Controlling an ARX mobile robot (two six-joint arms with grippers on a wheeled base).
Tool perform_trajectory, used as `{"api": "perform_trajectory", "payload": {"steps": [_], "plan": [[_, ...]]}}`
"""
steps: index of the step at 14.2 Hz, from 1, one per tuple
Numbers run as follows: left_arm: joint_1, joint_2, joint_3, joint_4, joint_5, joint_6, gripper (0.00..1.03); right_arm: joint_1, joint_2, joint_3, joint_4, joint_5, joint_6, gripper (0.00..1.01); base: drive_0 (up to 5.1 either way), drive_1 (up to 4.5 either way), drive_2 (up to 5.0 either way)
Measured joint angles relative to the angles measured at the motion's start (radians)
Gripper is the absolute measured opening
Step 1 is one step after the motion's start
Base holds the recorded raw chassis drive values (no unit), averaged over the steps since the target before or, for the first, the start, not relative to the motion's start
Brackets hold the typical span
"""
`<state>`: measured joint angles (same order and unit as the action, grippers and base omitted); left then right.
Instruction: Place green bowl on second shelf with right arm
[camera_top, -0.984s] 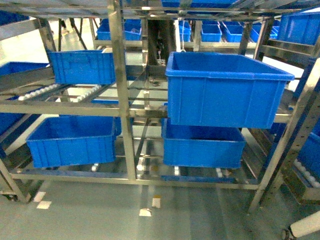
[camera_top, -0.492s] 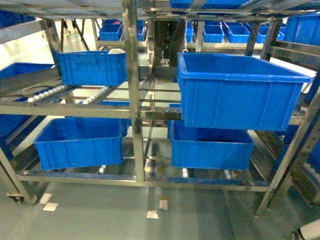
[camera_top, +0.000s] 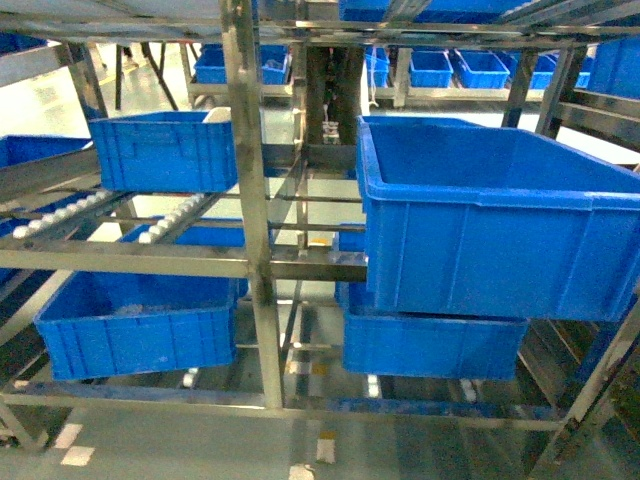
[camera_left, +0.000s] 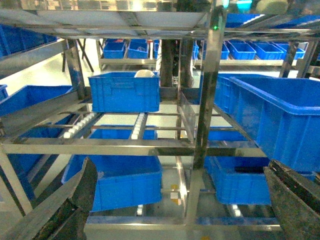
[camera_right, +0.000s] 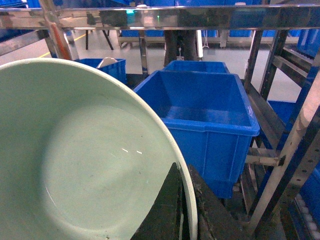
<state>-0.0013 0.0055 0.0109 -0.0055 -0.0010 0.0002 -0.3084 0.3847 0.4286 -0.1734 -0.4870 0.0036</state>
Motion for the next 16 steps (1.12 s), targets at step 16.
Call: {"api": "perform_trajectory", "payload": {"steps": [16], "plan": [[0.0, 0.0, 0.0, -0.002, 0.0, 0.0, 0.98, 0.0, 0.006, -0.001, 0.0, 0.001, 0.0, 0.02, 0.0, 3.81, -3.8]]}}
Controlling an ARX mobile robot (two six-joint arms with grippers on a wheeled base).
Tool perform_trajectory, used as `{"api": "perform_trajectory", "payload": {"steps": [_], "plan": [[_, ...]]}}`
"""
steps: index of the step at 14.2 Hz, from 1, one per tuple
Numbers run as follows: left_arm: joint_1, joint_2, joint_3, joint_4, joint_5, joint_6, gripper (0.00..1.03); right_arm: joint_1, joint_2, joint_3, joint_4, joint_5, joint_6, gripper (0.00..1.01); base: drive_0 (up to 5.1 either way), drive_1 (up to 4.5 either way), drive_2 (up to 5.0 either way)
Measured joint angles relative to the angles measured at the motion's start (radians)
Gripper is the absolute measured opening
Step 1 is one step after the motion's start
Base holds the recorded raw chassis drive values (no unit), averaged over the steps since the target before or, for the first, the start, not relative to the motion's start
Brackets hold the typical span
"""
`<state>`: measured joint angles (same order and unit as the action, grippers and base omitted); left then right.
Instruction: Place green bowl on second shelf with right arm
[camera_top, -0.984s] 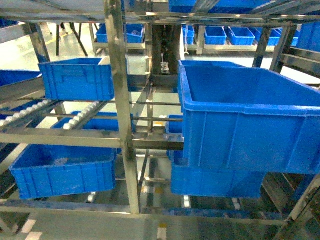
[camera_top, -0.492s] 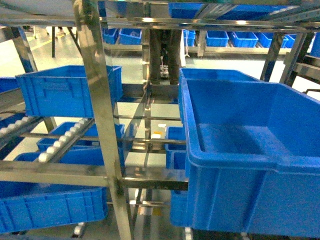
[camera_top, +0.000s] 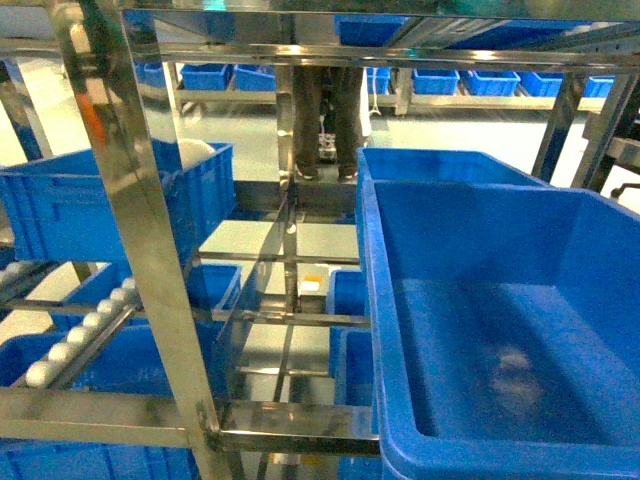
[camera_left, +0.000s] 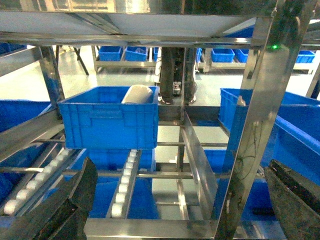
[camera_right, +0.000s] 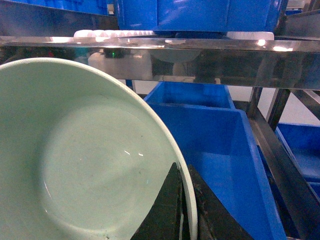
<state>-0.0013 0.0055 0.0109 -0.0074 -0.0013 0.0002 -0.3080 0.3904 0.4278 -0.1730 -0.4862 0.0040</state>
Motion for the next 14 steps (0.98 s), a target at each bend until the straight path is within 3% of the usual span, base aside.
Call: {"api": "perform_trajectory", "payload": {"steps": [2, 4, 9, 12, 14], "plan": [[0.0, 0.0, 0.0, 0.003, 0.0, 0.0, 0.98, 0.0, 0.0, 0.0, 0.0, 0.0, 0.0, 0.02, 0.0, 0.0, 0.0], [0.0, 0.0, 0.0, 0.003, 0.001, 0.0, 0.98, 0.029, 0.044, -0.036, 0.058, 0.025, -0.031, 0.02, 0.0, 0.0, 0.0], [0.0, 0.0, 0.0, 0.003, 0.0, 0.0, 0.98, 0.148, 0.258, -0.146, 0.254, 0.075, -0.109, 0.02, 0.0, 0.0, 0.0], [0.0, 0.0, 0.0, 0.003, 0.001, 0.0, 0.98, 0.137, 0.566, -0.161, 0.475, 0.084, -0.164, 0.02, 0.0, 0.0, 0.0], [0.0, 0.0, 0.0, 0.003, 0.0, 0.0, 0.98, 0.122, 0.763, -0.109, 0.57, 0.089, -0.19, 0.02, 0.0, 0.0, 0.0]]}}
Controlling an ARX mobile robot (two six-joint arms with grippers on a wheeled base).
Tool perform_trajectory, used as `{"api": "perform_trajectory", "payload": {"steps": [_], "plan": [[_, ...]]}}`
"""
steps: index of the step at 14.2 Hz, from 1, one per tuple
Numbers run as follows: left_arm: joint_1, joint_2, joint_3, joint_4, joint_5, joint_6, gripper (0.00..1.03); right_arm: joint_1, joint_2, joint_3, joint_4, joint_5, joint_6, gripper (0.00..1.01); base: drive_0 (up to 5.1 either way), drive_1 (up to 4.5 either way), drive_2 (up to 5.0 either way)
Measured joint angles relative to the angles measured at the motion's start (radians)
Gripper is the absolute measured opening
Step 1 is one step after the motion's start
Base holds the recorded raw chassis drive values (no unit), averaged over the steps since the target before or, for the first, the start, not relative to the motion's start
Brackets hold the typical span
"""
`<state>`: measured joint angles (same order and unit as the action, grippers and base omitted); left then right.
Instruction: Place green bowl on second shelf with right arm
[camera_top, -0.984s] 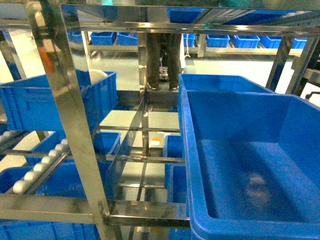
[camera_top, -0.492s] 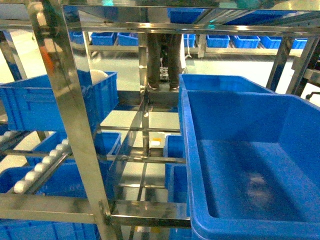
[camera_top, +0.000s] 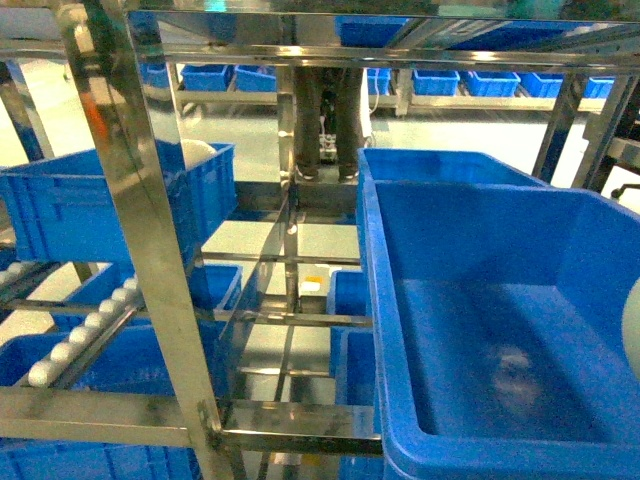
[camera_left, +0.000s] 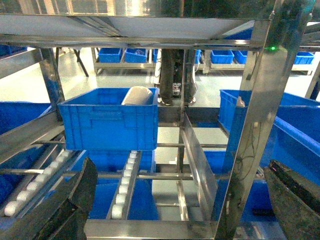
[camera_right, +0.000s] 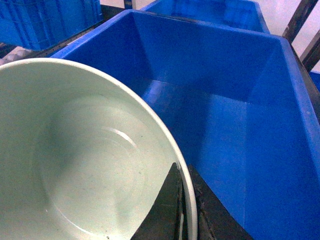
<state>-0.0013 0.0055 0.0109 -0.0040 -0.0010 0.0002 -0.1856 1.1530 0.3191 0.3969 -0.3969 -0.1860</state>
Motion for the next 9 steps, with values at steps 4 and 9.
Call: {"api": "perform_trajectory", "payload": {"steps": [4, 9], "plan": [[0.0, 0.0, 0.0, 0.0, 0.0, 0.0, 0.98, 0.002, 0.322, 0.202, 0.018, 0.004, -0.023, 0.02, 0.0, 0.0, 0.0], [0.0, 0.0, 0.0, 0.0, 0.0, 0.0, 0.98, 0.043, 0.594, 0.442, -0.04, 0.023, -0.046, 0.02, 0.0, 0.0, 0.0]]}}
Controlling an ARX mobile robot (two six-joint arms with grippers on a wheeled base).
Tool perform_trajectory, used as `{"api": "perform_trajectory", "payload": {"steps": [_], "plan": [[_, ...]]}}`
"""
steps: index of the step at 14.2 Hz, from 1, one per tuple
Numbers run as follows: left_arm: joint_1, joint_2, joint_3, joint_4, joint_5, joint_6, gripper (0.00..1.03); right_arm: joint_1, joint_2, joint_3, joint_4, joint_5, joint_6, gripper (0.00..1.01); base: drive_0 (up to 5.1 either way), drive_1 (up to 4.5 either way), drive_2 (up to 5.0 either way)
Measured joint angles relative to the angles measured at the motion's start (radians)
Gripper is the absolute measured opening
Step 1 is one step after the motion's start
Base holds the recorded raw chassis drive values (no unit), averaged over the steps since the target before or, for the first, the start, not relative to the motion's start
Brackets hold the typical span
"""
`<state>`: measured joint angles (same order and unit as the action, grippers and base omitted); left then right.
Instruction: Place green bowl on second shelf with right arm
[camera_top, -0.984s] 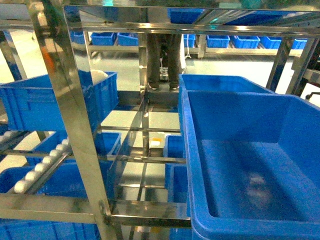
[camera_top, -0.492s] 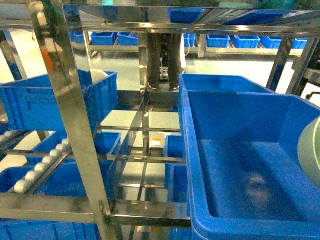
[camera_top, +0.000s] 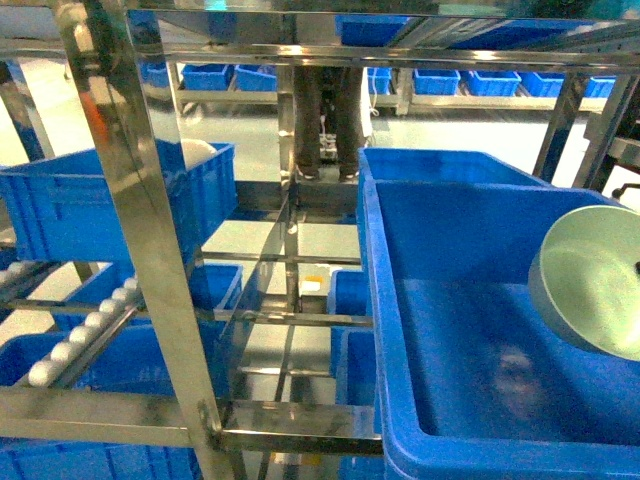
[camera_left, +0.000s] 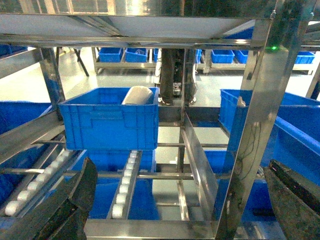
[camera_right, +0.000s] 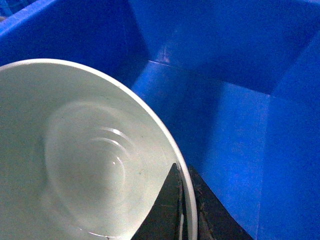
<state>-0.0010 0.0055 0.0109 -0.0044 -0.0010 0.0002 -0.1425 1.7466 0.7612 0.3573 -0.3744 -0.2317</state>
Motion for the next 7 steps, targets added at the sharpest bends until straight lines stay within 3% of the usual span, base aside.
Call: {"api": "perform_trajectory", "payload": {"steps": [4, 6, 7], "plan": [[0.0, 0.0, 0.0, 0.0, 0.0, 0.0, 0.98, -0.023, 0.134, 0.077, -0.021, -0.019, -0.044, 0.02, 0.0, 0.0, 0.0], [0.0, 0.0, 0.0, 0.0, 0.0, 0.0, 0.98, -0.002, 0.169, 0.108, -0.02, -0.035, -0.074, 0.03, 0.0, 0.0, 0.0], [0.0, 0.0, 0.0, 0.0, 0.0, 0.0, 0.98, 0.045, 0.169, 0.117, -0.023, -0.035, -0.055, 0.38, 0.0, 0.0, 0.0]]}}
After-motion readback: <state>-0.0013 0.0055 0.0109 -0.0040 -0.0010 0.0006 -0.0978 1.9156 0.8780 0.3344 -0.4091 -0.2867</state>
